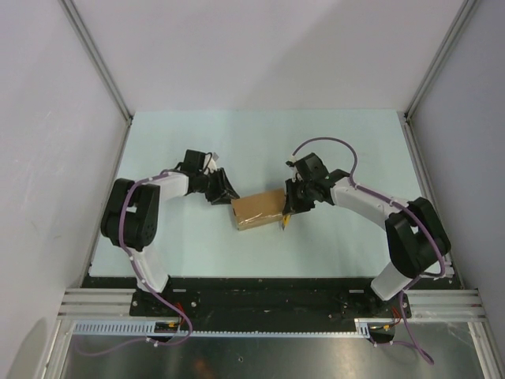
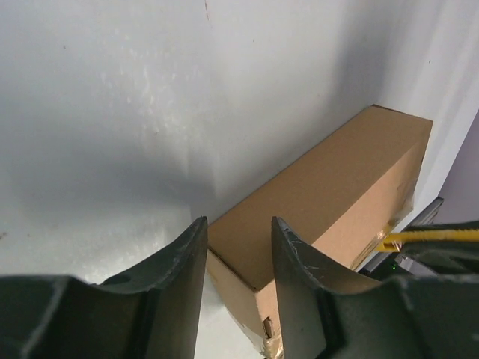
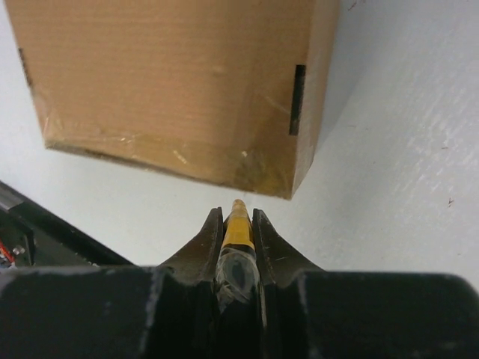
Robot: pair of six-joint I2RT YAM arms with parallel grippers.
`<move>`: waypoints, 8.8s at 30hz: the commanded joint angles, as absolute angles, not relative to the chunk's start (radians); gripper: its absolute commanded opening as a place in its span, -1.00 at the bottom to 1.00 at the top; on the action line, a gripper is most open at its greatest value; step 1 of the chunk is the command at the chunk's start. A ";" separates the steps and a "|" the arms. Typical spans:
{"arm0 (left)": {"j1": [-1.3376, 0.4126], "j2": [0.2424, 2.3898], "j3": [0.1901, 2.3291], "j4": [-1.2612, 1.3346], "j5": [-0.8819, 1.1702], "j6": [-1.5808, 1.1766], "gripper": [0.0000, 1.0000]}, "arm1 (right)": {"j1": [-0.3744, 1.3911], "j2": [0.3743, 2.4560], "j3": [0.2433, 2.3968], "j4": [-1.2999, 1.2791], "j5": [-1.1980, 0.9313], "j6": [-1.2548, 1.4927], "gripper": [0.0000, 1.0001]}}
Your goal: Unpack the express box
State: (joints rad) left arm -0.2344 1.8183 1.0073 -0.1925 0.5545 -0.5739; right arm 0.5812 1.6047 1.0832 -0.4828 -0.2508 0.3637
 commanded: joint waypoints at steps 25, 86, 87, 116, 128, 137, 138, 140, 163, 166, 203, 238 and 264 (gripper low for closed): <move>-0.346 1.562 0.795 -0.192 0.606 -0.586 -0.19 | 0.506 1.845 1.353 -0.287 -0.181 0.272 -1.00; -0.396 1.213 1.035 0.584 0.906 -0.986 -1.00 | 0.499 1.293 1.351 0.238 -0.865 0.699 -1.00; -0.396 1.218 1.038 0.584 0.910 -0.986 -1.00 | 0.499 1.292 1.351 0.232 -0.877 0.699 -1.00; -0.383 1.232 1.031 0.572 1.034 -0.976 -1.00 | 0.500 1.285 1.353 0.117 -0.920 0.649 -0.01; -0.380 1.230 1.026 0.574 1.019 -0.969 -0.99 | 0.511 1.304 1.353 0.091 -0.851 0.638 -1.00; -0.371 1.233 1.000 0.572 1.040 -0.966 -0.15 | 0.491 1.275 1.353 0.052 -0.775 0.614 -1.00; -0.370 1.233 0.997 0.572 1.045 -0.963 -0.17 | 0.491 1.273 1.353 0.054 -0.773 0.617 -1.00; -0.365 1.227 0.983 0.572 1.045 -0.954 -0.35 | 0.480 1.266 1.353 0.057 -0.770 0.617 -1.00; -0.319 1.216 0.868 0.569 1.003 -0.908 -0.12 | 0.436 1.209 1.353 -0.038 -0.683 0.569 -1.00; -0.321 1.226 0.838 0.568 0.967 -0.911 0.14 | 0.462 1.204 1.353 -0.108 -0.628 0.520 -1.00; -0.426 1.736 0.851 -0.040 0.535 -0.995 -0.01 | 0.831 1.399 0.778 0.365 0.568 0.345 -1.00; -0.391 1.758 0.802 -0.041 0.537 -1.011 -0.21 | 0.825 1.531 0.821 0.314 0.526 0.356 -1.00; -0.383 1.753 0.799 -0.017 0.514 -1.167 -0.36 | 0.891 1.503 0.821 0.137 0.571 0.317 -1.00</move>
State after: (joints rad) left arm -0.3897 1.7348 0.8257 0.0193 0.5797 -1.0935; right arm 0.8814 1.5215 0.7990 0.2440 0.5716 0.2813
